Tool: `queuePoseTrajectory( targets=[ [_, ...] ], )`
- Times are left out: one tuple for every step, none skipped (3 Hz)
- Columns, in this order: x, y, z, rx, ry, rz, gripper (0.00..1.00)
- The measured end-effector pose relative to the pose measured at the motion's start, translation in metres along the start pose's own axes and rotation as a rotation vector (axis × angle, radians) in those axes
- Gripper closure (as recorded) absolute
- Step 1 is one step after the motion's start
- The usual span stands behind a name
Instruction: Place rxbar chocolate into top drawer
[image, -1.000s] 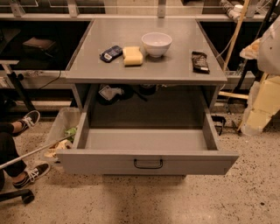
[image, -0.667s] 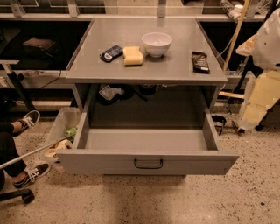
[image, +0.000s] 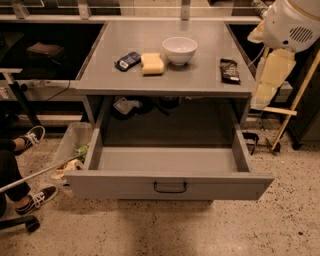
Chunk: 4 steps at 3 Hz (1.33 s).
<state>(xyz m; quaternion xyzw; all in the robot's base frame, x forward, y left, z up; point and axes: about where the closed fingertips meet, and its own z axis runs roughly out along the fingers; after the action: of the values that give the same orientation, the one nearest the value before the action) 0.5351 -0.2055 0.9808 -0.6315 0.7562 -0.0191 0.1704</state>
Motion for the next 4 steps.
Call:
queuePoseTrajectory(
  targets=[
    [-0.006,-0.011,-0.007,0.034,-0.02,-0.001,0.0],
    [-0.007,-0.012,-0.006,0.038,-0.022,-0.001,0.0],
    [-0.009,-0.018,-0.006,0.046,-0.048,-0.008,0.0],
    [-0.03,-0.045,0.02,0.001,-0.128,-0.079,0.0]
  ],
)
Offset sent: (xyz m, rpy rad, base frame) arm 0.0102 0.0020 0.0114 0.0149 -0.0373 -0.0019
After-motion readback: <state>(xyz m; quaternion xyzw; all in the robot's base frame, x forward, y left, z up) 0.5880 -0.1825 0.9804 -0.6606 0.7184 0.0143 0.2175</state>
